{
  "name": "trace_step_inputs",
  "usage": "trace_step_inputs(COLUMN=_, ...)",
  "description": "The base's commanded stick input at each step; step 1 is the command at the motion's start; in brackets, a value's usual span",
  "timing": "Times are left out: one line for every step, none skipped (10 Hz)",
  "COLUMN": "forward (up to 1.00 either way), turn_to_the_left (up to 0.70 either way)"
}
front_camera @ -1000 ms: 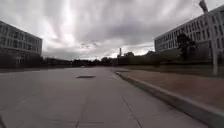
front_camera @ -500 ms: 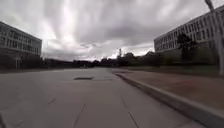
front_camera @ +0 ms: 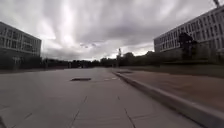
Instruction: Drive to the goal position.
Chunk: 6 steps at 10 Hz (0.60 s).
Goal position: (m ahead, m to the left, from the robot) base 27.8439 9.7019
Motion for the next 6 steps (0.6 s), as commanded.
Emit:
trace_step_inputs(forward=0.70, turn_to_the_left=0.00)
trace_step_inputs(forward=0.70, turn_to_the_left=0.00)
trace_step_inputs(forward=0.70, turn_to_the_left=0.00)
trace_step_inputs(forward=0.70, turn_to_the_left=0.00)
trace_step_inputs(forward=0.70, turn_to_the_left=0.00)
trace_step_inputs(forward=0.70, turn_to_the_left=0.11)
